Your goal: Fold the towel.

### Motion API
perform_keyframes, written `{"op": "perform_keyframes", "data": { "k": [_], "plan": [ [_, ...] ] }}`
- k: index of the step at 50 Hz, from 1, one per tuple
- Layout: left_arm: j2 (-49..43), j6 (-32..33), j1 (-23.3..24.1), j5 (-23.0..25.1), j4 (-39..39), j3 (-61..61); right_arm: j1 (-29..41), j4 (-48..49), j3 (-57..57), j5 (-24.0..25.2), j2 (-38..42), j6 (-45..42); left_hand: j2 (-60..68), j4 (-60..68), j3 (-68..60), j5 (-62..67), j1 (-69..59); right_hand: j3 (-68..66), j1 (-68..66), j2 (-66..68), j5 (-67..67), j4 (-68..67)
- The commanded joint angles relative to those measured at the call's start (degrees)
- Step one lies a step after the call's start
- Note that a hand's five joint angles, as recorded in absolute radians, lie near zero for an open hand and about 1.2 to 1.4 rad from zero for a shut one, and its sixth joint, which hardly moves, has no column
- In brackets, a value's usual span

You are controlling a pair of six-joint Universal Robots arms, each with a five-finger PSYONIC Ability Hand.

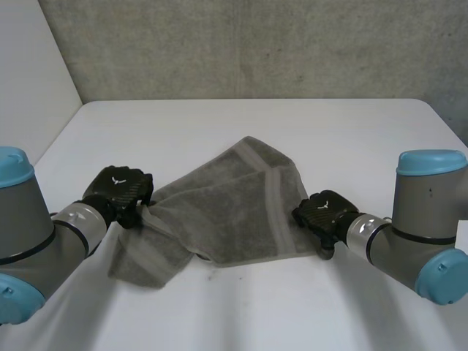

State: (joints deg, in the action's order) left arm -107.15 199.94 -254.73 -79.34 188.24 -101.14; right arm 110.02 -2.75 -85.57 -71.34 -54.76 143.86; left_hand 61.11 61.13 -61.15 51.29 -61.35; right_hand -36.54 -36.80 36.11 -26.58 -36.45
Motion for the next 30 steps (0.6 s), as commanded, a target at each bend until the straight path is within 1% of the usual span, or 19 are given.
{"op": "perform_keyframes", "data": {
  "k": [1, 4, 5, 6, 8, 9, 11, 13, 30],
  "plan": [
    [-0.1, 0.0, -0.1, 0.0, 0.0, -0.1, 0.1, 1.3, 0.0, 0.0, 0.6, 0.1, 8.7, 8.6, -8.6, 8.5, -8.4, -1.0, -0.7, 1.4, -0.9, -1.0],
    [-0.1, -0.4, -0.1, 0.0, 0.0, -0.1, 0.1, 1.3, 0.0, 0.0, 0.9, 0.1, 8.7, 8.6, -8.6, 8.5, -8.4, -2.0, -1.7, 2.4, -1.9, -2.1],
    [-0.1, -0.6, -0.1, 0.1, 0.0, -0.1, 0.1, 1.4, 0.2, 0.0, 1.1, 0.1, 8.7, 8.6, -8.6, 8.5, -8.4, -5.5, -5.2, 5.9, -5.4, -5.6],
    [-0.1, -0.6, -0.1, 0.1, 0.0, -0.1, 0.1, 1.4, 0.2, 0.0, 1.1, 0.1, 8.7, 8.6, -8.6, 8.5, -8.4, -5.5, -5.2, 5.9, -5.5, -5.6],
    [0.0, -0.9, -0.1, 0.1, 0.0, -0.2, 0.3, 2.2, 0.3, -0.1, 1.4, 0.2, 8.7, 8.6, -8.6, 8.5, -8.4, -13.9, -13.6, 14.3, -13.8, -14.0],
    [0.0, -0.9, -0.1, 0.1, 0.0, -0.2, 0.3, 2.2, 0.3, -0.1, 1.4, 0.2, 8.7, 8.6, -8.6, 8.5, -8.4, -13.9, -13.7, 14.3, -13.9, -14.0],
    [-0.1, -0.9, 0.0, 0.1, 0.0, -0.2, 0.5, 2.8, 0.6, -0.1, 1.5, 0.3, 8.7, 8.6, -8.6, 8.5, -8.4, -19.8, -19.5, 20.2, -19.7, -19.9],
    [-0.1, -0.9, 0.1, 0.1, 0.0, -0.2, 0.5, 3.0, 0.7, -0.1, 1.5, 0.3, 8.7, 8.6, -8.6, 8.5, -8.4, -21.3, -21.0, 21.7, -21.3, -21.4],
    [-0.1, -0.9, 0.1, 0.1, 0.0, -0.2, 0.7, 2.9, 4.7, -0.6, 3.3, 1.4, 8.7, 8.6, -8.6, 8.5, -8.4, -21.5, -21.2, 21.9, -21.4, -21.6]
  ]
}}
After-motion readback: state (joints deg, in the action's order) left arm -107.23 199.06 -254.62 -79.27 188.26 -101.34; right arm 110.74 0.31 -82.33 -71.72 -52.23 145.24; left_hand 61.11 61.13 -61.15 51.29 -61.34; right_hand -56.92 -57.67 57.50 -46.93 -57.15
